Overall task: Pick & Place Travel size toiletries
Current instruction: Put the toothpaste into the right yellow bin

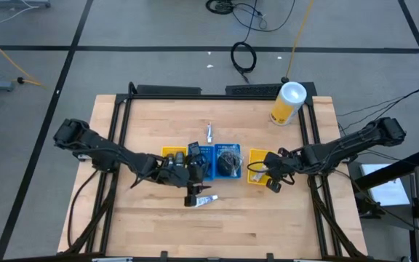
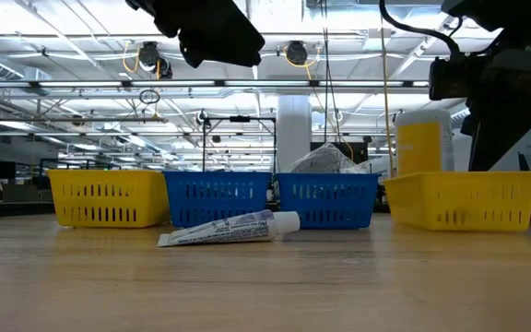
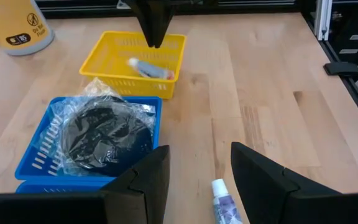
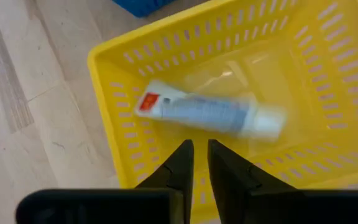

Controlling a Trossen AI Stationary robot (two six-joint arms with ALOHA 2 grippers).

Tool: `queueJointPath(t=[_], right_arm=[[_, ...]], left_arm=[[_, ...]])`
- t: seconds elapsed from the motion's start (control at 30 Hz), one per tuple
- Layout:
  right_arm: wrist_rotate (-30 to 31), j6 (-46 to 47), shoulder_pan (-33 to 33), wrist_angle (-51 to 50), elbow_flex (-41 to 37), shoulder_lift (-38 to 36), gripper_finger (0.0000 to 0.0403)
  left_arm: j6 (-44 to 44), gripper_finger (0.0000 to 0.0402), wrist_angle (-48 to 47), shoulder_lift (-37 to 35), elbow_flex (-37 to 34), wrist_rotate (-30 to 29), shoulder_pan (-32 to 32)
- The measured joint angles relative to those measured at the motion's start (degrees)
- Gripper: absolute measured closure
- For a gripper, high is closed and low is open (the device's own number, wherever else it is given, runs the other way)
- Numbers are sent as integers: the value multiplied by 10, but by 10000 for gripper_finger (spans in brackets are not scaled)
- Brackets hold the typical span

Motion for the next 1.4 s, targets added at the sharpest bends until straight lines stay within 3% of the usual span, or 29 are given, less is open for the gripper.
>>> queueJointPath(t=[0.27, 0.5, 0.83, 1.2, 1.4], right_arm=[[-1, -38, 0, 34, 0, -2, 335], [-1, -73, 0, 61, 0, -21, 345], [1, -84, 0, 73, 0, -57, 351], [2, -100, 0, 88, 1, -62, 351], [1, -104, 0, 97, 1, -62, 353]], left_arm=[[-20, 231, 5, 46, 0, 33, 4], [-51, 231, 51, 86, 0, 80, 5], [-107, 231, 42, 158, 27, 98, 2], [-100, 231, -146, 242, 164, 98, 2], [-94, 231, -145, 249, 177, 97, 4]])
